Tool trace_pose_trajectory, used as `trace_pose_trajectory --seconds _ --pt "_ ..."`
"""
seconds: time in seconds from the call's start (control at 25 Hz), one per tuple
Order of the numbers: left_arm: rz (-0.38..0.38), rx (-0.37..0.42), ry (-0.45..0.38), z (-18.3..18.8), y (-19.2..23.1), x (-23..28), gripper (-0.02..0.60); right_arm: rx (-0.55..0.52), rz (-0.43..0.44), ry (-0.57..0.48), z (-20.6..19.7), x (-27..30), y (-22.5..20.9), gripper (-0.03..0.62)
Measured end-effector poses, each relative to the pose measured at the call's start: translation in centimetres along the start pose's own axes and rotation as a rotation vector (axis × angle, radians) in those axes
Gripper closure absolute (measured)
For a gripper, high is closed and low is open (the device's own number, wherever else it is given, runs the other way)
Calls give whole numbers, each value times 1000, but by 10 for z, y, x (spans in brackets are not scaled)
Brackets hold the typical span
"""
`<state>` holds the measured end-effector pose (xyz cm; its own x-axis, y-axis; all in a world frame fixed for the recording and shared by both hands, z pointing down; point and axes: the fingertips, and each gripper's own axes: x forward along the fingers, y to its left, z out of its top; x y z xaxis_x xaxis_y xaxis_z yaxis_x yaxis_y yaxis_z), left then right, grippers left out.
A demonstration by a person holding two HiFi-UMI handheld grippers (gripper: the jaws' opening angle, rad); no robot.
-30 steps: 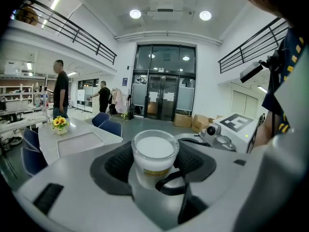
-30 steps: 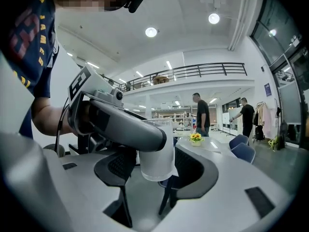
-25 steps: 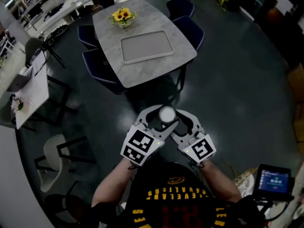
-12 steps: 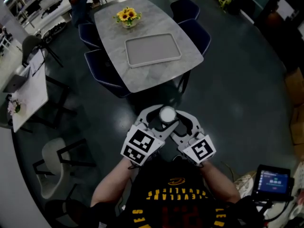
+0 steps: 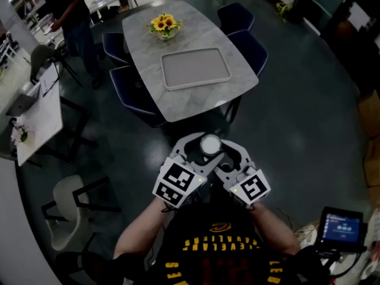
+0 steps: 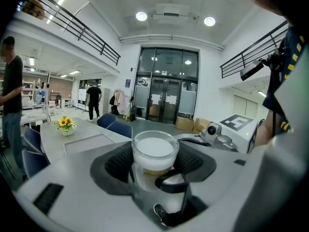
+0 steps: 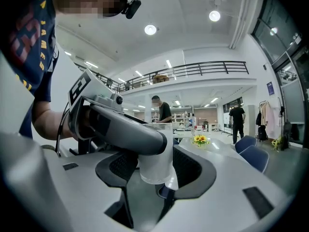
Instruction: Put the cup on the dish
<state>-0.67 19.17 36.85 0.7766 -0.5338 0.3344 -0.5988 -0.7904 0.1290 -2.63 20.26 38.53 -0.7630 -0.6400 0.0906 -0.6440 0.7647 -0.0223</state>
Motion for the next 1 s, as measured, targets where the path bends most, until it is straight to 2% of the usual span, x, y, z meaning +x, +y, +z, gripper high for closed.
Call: trace_pose_trajectory --seconds 0.2,0.48,1.0 --pt "16 27 -13 9 3 -23 311 -7 5 -30 17 9 17 361" --pt "48 42 -14 16 19 -16 311 12 32 -57 19 22 5 361" --pt "124 12 -18 50 83 74 311 30 113 -62 19 61 -101 361"
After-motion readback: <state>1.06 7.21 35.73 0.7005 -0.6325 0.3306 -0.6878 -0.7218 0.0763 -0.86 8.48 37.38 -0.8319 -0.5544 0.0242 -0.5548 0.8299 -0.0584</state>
